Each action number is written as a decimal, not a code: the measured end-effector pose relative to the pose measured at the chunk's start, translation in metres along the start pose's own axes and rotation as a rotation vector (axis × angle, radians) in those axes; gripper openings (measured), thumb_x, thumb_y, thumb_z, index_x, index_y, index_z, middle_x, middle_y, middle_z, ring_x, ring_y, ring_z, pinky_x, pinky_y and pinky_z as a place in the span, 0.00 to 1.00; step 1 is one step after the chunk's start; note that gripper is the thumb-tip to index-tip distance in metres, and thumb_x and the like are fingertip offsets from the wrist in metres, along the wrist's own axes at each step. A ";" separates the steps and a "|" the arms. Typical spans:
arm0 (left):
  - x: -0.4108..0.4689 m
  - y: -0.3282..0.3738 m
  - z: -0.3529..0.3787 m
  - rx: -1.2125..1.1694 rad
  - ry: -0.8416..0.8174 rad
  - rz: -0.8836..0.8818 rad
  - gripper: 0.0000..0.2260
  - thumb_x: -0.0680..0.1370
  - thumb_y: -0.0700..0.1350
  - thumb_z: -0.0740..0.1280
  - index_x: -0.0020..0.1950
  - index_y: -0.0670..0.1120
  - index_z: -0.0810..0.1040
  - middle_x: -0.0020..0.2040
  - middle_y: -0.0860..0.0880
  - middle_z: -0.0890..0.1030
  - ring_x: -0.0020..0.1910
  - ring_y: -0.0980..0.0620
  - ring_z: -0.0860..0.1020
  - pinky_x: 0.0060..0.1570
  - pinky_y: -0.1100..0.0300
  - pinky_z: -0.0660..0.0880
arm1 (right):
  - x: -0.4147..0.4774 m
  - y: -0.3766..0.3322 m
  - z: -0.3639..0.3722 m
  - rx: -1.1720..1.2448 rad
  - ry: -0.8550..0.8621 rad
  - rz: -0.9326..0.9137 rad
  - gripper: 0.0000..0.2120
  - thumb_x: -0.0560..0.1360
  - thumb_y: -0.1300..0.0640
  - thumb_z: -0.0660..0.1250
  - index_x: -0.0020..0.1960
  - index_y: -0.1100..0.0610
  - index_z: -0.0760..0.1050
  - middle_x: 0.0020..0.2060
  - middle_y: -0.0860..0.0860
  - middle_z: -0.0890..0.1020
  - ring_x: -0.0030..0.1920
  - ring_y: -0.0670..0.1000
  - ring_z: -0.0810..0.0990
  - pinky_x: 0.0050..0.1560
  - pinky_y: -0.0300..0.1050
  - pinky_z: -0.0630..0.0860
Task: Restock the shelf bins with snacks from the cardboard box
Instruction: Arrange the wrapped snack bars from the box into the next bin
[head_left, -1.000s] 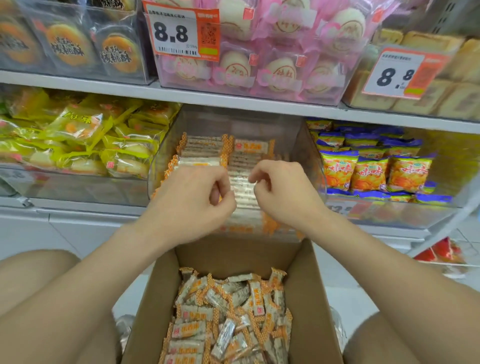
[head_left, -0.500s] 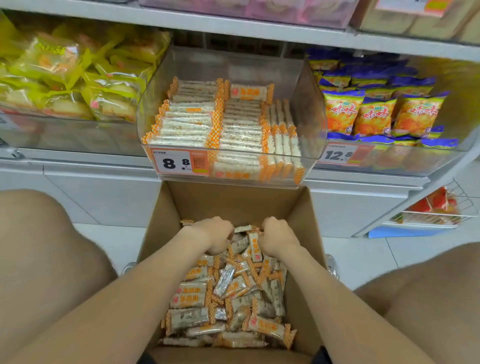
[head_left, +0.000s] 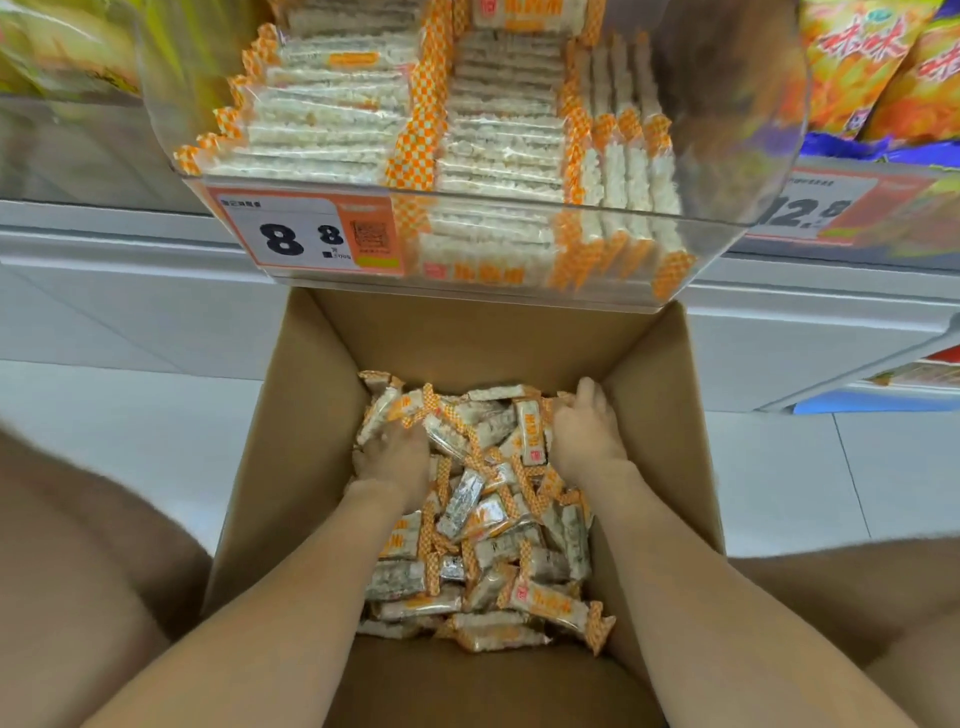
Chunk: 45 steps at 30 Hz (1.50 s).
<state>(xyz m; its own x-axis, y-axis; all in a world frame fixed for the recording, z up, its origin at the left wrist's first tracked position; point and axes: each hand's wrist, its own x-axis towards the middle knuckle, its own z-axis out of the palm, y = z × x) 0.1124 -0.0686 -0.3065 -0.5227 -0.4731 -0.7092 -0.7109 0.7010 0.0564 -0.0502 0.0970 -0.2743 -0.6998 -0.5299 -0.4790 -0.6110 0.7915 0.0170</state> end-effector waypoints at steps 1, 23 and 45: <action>0.000 0.000 0.002 0.029 0.020 0.009 0.27 0.83 0.42 0.66 0.79 0.46 0.59 0.81 0.39 0.55 0.77 0.31 0.61 0.73 0.38 0.64 | -0.001 -0.001 0.000 -0.024 0.005 -0.019 0.16 0.79 0.65 0.66 0.67 0.60 0.74 0.71 0.62 0.60 0.72 0.63 0.66 0.74 0.56 0.67; -0.084 0.003 -0.098 -1.024 -0.214 0.256 0.18 0.83 0.34 0.57 0.64 0.45 0.83 0.50 0.41 0.86 0.40 0.51 0.86 0.37 0.57 0.82 | -0.072 -0.001 -0.079 0.983 0.113 -0.221 0.09 0.74 0.61 0.72 0.47 0.48 0.86 0.41 0.45 0.85 0.27 0.42 0.75 0.28 0.38 0.70; -0.226 -0.015 -0.272 -0.533 0.648 0.901 0.22 0.74 0.50 0.81 0.65 0.54 0.78 0.60 0.60 0.82 0.63 0.63 0.79 0.55 0.67 0.73 | -0.163 -0.019 -0.267 0.392 0.592 -0.678 0.22 0.80 0.48 0.67 0.73 0.51 0.74 0.64 0.45 0.81 0.63 0.44 0.78 0.63 0.42 0.74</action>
<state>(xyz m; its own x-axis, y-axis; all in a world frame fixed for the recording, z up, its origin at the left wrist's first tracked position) 0.1130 -0.1172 0.0437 -0.9550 -0.2168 0.2024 0.0008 0.6806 0.7326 -0.0231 0.0866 0.0375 -0.3840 -0.8917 0.2396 -0.8606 0.2516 -0.4428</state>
